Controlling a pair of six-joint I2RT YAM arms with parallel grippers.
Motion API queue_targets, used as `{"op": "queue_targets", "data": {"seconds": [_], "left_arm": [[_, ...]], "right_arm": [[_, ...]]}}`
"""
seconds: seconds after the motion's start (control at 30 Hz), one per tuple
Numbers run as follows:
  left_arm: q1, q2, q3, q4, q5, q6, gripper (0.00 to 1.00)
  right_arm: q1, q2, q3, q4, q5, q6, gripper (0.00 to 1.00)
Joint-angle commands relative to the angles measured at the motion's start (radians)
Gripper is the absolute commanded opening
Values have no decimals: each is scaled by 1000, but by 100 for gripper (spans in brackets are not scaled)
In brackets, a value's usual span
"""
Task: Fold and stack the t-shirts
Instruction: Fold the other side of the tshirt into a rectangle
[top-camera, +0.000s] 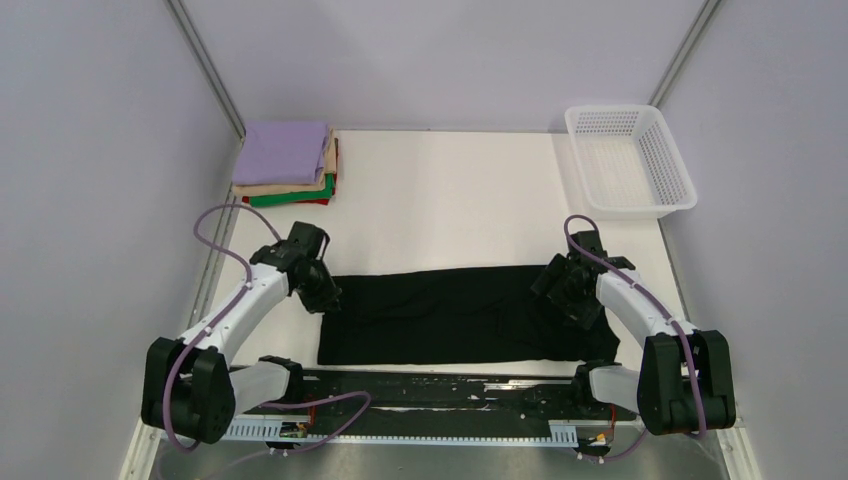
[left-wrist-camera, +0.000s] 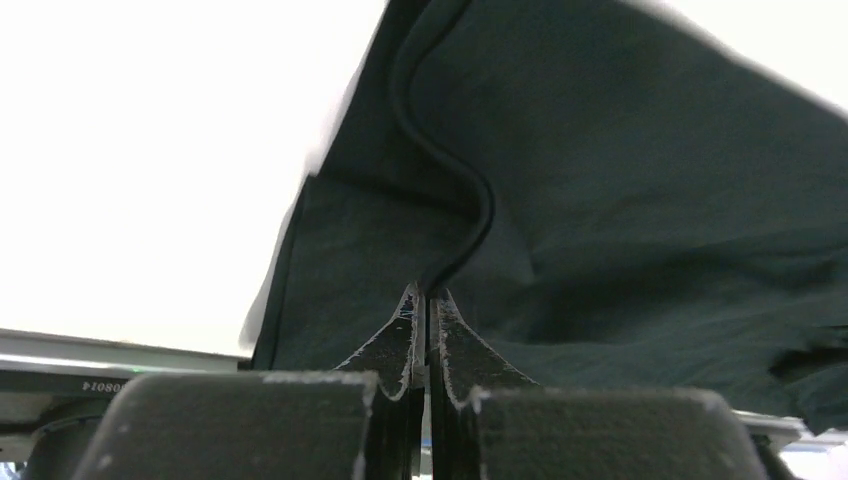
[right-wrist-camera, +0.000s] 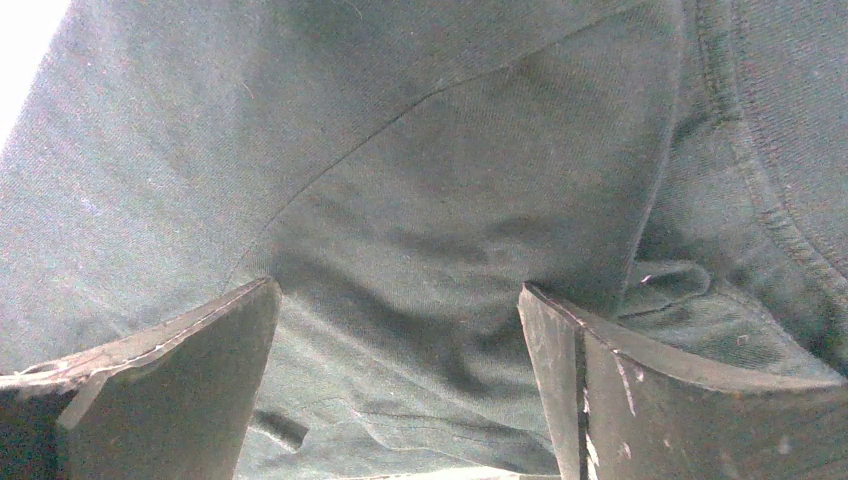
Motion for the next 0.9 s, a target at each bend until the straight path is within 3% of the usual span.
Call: {"op": "queue_targets", "data": {"seconds": [0.0, 0.17, 0.43, 0.7, 0.8, 0.87], "left_arm": [[-1, 14, 150, 21, -131, 36, 0], [2, 88, 289, 36, -194, 82, 0], [1, 127, 425, 97, -161, 144, 0], [2, 21, 200, 11, -224, 62, 0], [5, 20, 141, -38, -311, 13, 0], [10, 45, 120, -64, -353, -10, 5]], "right_arm": [[-16, 29, -34, 79, 58, -34, 100], [-20, 24, -34, 79, 61, -33, 100], [-22, 16, -38, 81, 53, -33, 100], [-22, 27, -37, 82, 40, -37, 100], [-21, 27, -35, 82, 34, -40, 100], [-22, 27, -35, 81, 31, -41, 100]]}}
